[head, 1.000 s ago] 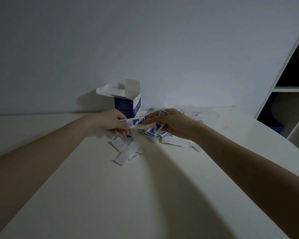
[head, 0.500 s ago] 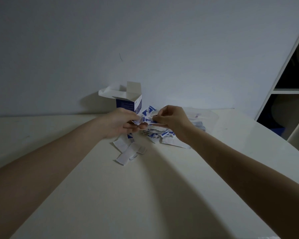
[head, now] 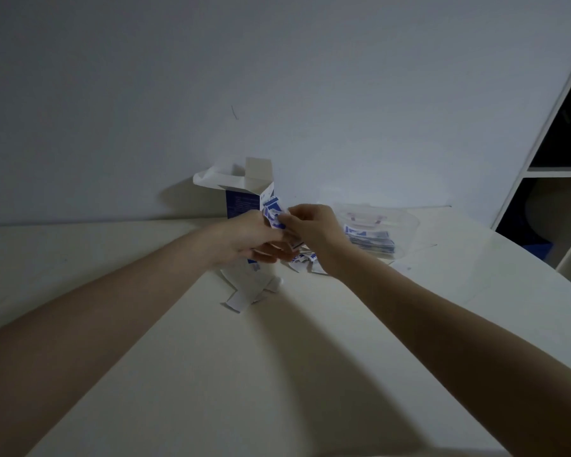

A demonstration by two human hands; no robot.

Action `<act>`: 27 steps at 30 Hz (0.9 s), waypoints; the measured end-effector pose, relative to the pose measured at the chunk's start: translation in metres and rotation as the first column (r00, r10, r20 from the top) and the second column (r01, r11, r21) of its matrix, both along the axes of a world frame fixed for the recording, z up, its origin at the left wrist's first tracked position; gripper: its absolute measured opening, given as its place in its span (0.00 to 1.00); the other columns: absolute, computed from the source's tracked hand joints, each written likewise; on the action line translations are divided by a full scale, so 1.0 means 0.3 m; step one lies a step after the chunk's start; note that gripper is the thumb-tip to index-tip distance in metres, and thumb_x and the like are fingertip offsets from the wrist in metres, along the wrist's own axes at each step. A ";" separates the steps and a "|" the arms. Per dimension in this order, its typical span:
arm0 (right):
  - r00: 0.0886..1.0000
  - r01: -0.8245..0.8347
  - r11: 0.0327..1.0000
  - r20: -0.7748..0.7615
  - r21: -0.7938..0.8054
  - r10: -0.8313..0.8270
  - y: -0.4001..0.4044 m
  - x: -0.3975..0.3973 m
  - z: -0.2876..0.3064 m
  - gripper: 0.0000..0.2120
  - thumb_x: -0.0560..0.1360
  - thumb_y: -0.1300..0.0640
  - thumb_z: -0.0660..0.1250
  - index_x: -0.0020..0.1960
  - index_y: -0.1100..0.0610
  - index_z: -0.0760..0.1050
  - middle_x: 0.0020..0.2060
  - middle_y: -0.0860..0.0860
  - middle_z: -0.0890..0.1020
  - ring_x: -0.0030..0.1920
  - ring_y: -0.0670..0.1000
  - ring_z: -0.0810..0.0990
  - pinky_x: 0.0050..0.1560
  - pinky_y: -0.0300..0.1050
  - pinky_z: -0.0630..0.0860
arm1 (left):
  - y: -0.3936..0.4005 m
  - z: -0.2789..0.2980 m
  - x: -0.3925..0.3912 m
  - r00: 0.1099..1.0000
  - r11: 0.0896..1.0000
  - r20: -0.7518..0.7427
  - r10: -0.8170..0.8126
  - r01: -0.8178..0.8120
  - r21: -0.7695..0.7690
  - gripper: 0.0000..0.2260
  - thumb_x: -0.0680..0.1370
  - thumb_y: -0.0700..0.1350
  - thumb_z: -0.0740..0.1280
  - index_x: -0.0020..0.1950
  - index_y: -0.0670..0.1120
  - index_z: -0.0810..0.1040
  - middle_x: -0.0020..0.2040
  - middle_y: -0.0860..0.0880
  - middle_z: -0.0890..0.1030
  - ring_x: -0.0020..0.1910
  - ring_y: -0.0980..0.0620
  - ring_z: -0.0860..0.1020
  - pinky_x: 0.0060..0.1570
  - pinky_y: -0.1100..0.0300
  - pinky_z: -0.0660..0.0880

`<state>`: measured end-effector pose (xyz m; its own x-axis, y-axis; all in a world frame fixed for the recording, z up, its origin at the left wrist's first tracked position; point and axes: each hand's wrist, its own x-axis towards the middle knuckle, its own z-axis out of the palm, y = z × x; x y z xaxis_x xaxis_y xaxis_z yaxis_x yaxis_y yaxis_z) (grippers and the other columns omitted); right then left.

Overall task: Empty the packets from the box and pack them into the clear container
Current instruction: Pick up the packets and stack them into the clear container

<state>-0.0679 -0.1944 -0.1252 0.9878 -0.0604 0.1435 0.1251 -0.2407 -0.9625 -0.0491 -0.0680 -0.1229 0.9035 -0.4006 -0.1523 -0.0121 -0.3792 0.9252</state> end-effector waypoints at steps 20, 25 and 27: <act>0.969 -0.084 0.440 0.030 -0.894 0.245 -0.124 -0.024 -0.103 0.08 0.79 0.60 0.56 0.53 0.62 0.72 0.50 0.61 0.78 0.48 0.56 0.75 0.43 0.43 0.68 | 0.112 -0.032 -0.017 0.959 0.878 0.155 -0.239 0.145 0.457 0.07 0.72 0.36 0.70 0.36 0.46 0.78 0.38 0.49 0.78 0.37 0.52 0.76 0.40 0.61 0.72; 0.999 0.011 0.839 0.034 -0.544 0.009 -0.128 -0.002 -0.036 0.09 0.77 0.60 0.62 0.55 0.61 0.75 0.49 0.56 0.80 0.48 0.55 0.78 0.41 0.43 0.73 | 0.104 0.001 -0.008 0.953 0.958 0.240 -0.188 0.123 0.261 0.08 0.71 0.30 0.69 0.39 0.42 0.80 0.34 0.54 0.79 0.36 0.63 0.77 0.37 0.74 0.72; 0.997 -0.073 0.959 -0.059 -0.273 0.059 -0.134 -0.008 -0.004 0.04 0.76 0.64 0.62 0.48 0.59 0.75 0.43 0.54 0.79 0.45 0.54 0.77 0.39 0.42 0.73 | 0.104 0.000 -0.003 0.943 0.966 0.292 -0.161 0.089 0.244 0.12 0.71 0.29 0.67 0.36 0.46 0.79 0.35 0.51 0.79 0.32 0.65 0.76 0.36 0.75 0.70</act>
<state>-0.0702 -0.2346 -0.1262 0.9946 0.0401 0.0960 0.1033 -0.4899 -0.8656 -0.0499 -0.0368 -0.1230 0.8650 -0.5011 0.0252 -0.3426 -0.5533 0.7593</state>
